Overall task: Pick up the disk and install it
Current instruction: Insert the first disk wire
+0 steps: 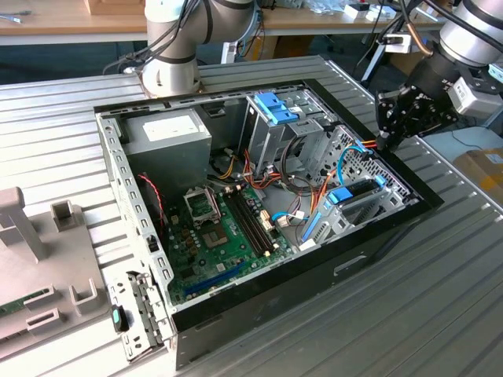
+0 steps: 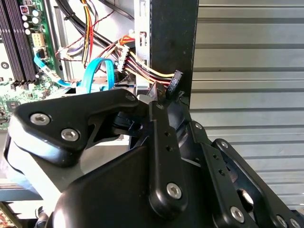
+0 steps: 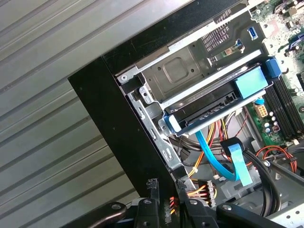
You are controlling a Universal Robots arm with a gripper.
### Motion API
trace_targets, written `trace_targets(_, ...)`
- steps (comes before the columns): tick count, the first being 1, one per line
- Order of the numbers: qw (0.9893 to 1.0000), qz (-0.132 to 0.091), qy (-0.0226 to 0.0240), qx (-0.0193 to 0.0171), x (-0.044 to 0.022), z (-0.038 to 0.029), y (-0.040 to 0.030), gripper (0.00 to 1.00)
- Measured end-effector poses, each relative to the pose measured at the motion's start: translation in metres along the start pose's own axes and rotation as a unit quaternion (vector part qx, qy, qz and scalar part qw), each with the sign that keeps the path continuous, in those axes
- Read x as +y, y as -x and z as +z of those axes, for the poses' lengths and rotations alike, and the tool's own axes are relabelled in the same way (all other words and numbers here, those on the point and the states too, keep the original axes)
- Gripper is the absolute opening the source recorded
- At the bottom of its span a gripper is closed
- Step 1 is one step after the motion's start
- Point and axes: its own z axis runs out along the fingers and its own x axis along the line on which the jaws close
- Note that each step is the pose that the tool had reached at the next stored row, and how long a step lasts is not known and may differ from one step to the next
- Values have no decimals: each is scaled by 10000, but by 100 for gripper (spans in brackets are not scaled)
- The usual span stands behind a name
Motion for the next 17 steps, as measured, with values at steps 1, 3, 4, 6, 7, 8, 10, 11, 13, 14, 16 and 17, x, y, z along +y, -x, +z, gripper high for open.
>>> trace_targets(1,10000,0,0,0,0,0,0,27)
trace_targets(3,10000,0,0,0,0,-1,0,25)
trace_targets(4,10000,0,0,0,0,0,0,18)
trace_targets(6,10000,0,0,0,0,-1,0,17)
trace_targets(7,10000,0,0,0,0,-1,0,17)
trace_targets(8,10000,0,0,0,0,-1,0,16)
trace_targets(10,10000,0,0,0,0,-2,0,16)
trace_targets(11,10000,0,0,0,0,-2,0,16)
trace_targets(13,10000,0,0,0,0,-2,0,16)
trace_targets(14,10000,0,0,0,0,-3,0,16)
trace_targets(16,10000,0,0,0,-3,-30,0,16)
trace_targets(17,10000,0,-1,3,-6,-51,-1,16)
